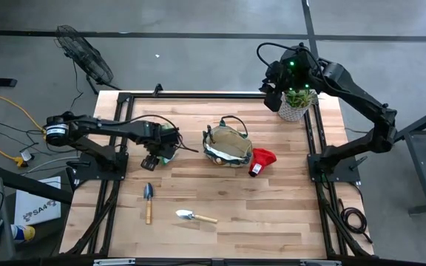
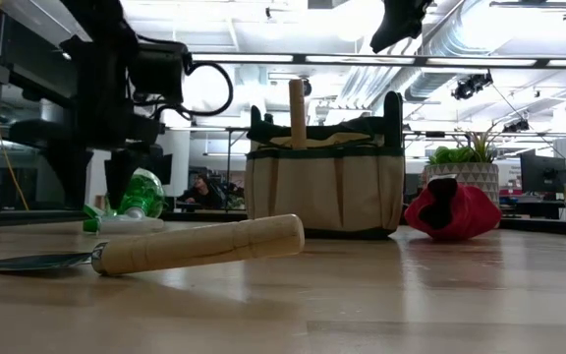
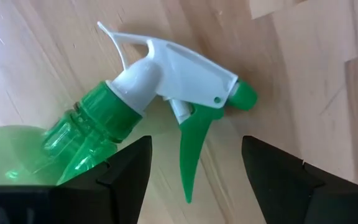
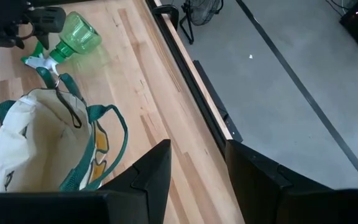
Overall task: Pick & Place Garden tools in Gardening bag
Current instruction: Put the green spray bottle into the gardening bag
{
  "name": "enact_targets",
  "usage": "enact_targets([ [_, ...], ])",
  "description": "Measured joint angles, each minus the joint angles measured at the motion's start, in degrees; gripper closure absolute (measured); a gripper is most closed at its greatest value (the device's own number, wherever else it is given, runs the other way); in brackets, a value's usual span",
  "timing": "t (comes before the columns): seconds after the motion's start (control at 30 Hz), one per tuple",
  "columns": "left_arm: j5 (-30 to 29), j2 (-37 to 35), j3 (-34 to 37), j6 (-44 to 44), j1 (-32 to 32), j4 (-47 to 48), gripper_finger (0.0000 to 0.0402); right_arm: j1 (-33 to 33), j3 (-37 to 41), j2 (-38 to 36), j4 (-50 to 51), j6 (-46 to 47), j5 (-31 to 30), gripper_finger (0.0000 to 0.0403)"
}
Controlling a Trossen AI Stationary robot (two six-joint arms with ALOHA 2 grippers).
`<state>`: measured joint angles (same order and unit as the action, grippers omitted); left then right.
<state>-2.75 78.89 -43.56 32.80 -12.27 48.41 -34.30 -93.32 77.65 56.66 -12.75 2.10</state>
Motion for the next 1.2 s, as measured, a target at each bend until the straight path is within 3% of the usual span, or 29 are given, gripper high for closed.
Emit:
enact_targets([
  [0.63,-1.3,0.0,4.4,0.6,0.0,-7.6,0.0169,0.0,0.0,0.0,0.1,1.9,0.0,0.0258],
  [1.2,0.7,0.0,4.4,-0.1,0.0,-8.4,0.0316,0.1,0.0,0.0,0.2,2.6,0.0,0.0258],
])
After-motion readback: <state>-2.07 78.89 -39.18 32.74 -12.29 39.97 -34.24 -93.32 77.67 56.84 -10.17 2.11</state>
